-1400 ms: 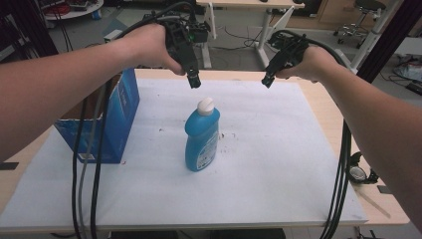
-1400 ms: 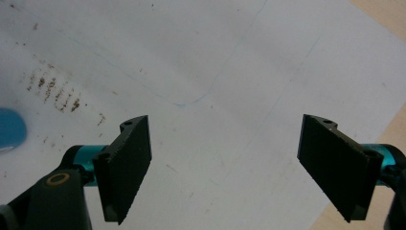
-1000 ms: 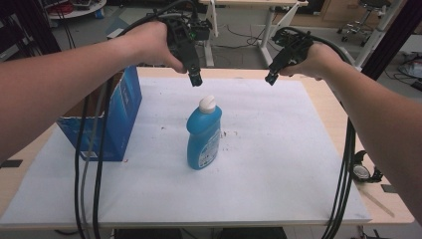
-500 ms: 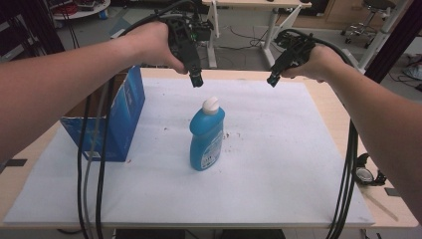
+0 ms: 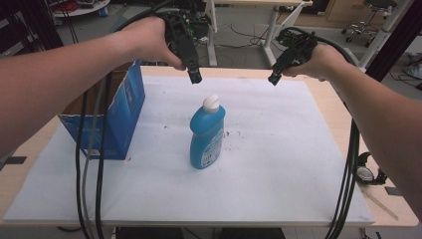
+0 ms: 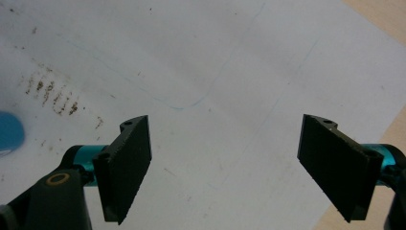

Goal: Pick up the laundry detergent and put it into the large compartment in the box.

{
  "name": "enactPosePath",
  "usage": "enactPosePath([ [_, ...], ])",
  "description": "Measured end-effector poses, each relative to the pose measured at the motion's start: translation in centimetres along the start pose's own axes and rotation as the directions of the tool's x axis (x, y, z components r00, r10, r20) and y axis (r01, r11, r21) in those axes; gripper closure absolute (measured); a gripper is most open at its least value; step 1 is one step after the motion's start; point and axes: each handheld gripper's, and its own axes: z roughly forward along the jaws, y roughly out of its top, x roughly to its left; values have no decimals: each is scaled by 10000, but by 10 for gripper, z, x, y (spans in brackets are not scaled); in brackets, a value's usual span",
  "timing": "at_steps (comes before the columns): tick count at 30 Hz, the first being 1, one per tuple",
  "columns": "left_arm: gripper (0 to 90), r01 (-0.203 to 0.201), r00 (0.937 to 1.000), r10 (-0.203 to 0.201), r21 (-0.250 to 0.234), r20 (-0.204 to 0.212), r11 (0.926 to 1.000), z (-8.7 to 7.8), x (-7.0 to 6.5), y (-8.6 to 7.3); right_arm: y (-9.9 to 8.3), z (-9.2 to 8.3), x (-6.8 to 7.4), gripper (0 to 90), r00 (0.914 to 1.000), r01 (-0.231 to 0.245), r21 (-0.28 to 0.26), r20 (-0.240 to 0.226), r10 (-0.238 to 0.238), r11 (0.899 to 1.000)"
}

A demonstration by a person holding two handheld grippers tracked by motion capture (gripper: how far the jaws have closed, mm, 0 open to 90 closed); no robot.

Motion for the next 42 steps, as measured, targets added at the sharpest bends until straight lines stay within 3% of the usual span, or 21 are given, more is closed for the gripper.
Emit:
enactPosePath([
  [11,133,106,9998,-100,-354,193,9993,-17,-10,-10,1,1,2,184,10000,52,95,38,-52,9999],
  [25,132,100,9990,-68,-735,435,9972,-44,-35,-26,-3,-3,3,184,9999,135,-10,73,-134,9999],
  [42,132,59,9959,24,-914,909,9958,-34,-70,-27,-10,-3,3,184,9998,179,-73,34,-179,9998],
])
